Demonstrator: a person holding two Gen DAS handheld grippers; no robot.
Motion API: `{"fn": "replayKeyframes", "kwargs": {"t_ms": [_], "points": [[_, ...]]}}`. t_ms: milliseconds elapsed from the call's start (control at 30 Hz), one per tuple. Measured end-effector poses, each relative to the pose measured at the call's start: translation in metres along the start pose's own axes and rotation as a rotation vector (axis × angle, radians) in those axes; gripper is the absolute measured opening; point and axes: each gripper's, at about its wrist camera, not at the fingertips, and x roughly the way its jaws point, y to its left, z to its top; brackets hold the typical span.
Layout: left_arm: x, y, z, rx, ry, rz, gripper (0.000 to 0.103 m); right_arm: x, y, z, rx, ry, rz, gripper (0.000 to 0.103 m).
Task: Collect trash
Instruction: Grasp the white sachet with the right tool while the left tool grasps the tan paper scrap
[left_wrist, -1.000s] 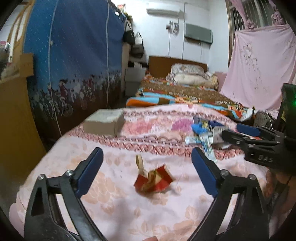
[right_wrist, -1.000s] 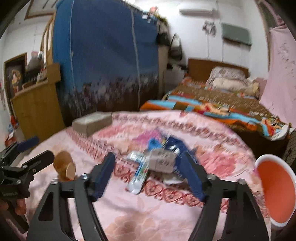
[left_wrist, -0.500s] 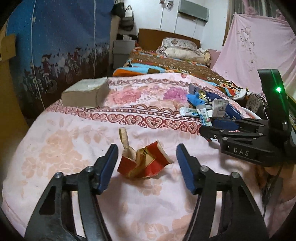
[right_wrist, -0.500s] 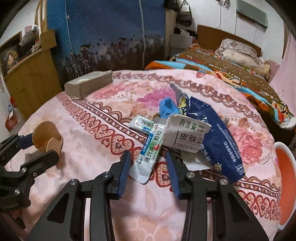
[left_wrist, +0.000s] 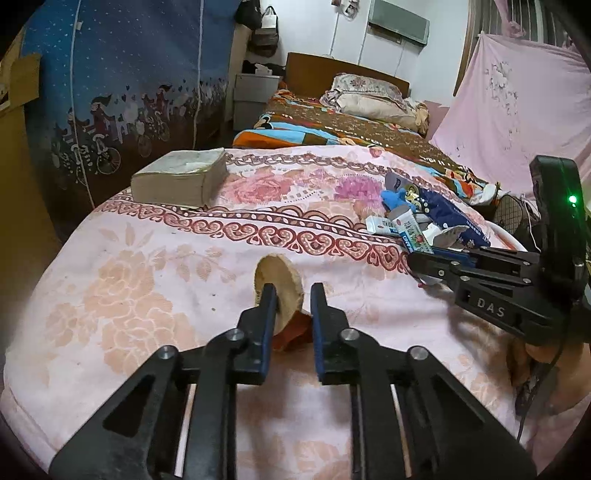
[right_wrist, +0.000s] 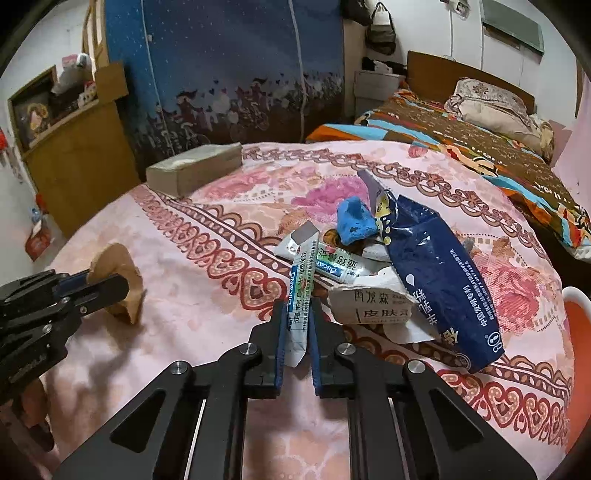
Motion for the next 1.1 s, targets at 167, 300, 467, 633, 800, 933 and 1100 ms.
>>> {"fn": "replayKeyframes", "kwargs": {"t_ms": [167, 300, 467, 633, 800, 933, 1100], "points": [[-0.007, -0.003, 0.002, 0.006, -0.038, 0.003, 0.000, -0.011, 0.002, -0.001, -0.003, -0.053, 0.026, 0.006], [-0.016, -0.011, 0.007, 0.027, -0.089, 0.004, 0.000, -0.017, 0.002, -0.002, -0.004, -0.084, 0.035, 0.006], [-0.011, -0.012, 0.008, 0.027, -0.057, 0.009, 0.000, -0.014, -0.001, -0.001, 0.015, -0.069, 0.049, 0.007], [-0.008, -0.005, 0.004, -0.008, -0.031, 0.007, 0.000, -0.012, -0.003, -0.001, 0.031, -0.055, 0.052, 0.031], [-0.008, -0.002, 0.002, -0.021, -0.033, -0.001, 0.000, -0.011, 0.000, -0.001, 0.014, -0.052, 0.008, 0.047], [-0.006, -0.003, 0.002, -0.016, -0.028, -0.012, 0.000, 0.000, 0.002, -0.001, -0.001, 0.005, -0.007, 0.029], [-0.005, -0.005, 0.002, -0.012, -0.032, -0.026, 0.000, 0.009, 0.000, -0.003, 0.000, 0.052, -0.008, 0.020]]}}
